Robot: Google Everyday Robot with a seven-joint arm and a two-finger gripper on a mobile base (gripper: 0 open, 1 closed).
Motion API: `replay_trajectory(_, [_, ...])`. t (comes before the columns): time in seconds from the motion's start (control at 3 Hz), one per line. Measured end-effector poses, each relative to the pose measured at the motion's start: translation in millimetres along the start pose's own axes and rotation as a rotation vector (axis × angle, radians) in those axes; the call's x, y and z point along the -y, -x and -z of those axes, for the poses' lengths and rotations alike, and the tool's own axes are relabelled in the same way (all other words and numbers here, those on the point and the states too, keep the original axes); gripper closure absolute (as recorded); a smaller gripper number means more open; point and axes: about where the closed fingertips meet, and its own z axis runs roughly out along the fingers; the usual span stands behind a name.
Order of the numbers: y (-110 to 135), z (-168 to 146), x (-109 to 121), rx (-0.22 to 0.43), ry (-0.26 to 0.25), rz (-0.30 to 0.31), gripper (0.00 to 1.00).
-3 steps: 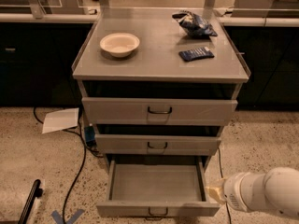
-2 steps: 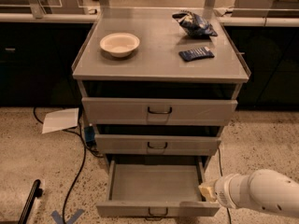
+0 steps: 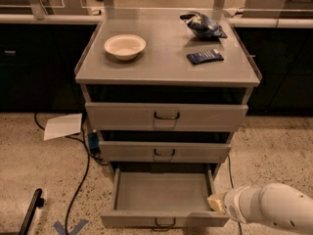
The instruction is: Close bottom drawer
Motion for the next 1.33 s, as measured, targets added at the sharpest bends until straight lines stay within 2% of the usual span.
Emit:
replay_trajectory(0.33, [-25.5,-14.6,-0.3,0.038,-0.011,-0.064,1.00])
replay_trajectory(0.67, [-65.2,-41.5,7.7,0.058,0.007,-0.176,1.00])
replay_trajectory(1.0, [-110.4,-78.4,8.7,0.019,0.040,-0.293,1.00])
replay_trajectory(1.33, [-110.5,-78.5,8.7,0.019,0.040,-0.293,1.00])
